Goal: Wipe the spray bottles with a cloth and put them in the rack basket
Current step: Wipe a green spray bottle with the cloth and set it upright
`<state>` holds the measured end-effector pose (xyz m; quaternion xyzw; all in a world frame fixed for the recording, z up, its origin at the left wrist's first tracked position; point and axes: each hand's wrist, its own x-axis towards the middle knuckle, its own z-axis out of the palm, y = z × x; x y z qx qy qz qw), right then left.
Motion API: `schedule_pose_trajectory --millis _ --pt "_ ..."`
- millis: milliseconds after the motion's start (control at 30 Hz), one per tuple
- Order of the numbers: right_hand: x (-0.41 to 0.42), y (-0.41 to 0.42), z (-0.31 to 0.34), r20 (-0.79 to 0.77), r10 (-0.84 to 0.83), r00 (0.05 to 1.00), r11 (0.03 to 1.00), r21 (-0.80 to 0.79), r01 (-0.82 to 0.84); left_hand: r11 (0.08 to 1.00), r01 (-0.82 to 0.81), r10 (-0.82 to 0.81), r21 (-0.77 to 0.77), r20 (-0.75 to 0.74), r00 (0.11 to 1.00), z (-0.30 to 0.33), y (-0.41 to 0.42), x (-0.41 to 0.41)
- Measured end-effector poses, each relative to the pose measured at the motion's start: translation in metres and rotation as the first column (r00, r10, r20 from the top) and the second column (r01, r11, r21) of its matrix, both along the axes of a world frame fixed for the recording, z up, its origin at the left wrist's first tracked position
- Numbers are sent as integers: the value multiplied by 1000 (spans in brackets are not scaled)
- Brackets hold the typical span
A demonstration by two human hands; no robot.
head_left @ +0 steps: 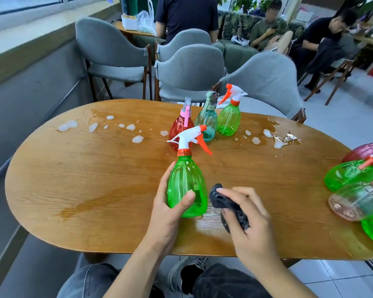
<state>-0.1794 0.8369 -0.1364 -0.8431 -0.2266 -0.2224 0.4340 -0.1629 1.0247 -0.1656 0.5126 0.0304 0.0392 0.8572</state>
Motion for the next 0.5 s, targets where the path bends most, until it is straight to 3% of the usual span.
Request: schedule_pose_trajectory --millis 100,200,367,500 --pt "7 3 2 -123 -62 990 996 60 70 999 -11 11 -47 -5 1000 -5 -1 2" --pt "8 6 2 -143 -55 988 996 56 64 998 -1 -2 -68 -45 999 -8 0 5" --pt "24 13 11 -36 -53 998 998 37 55 997 17 -21 -78 -45 999 -8 2 6" --pt "47 21 23 135 -63 989 997 -34 68 996 24 -25 -84 -9 1000 -5 1 5"
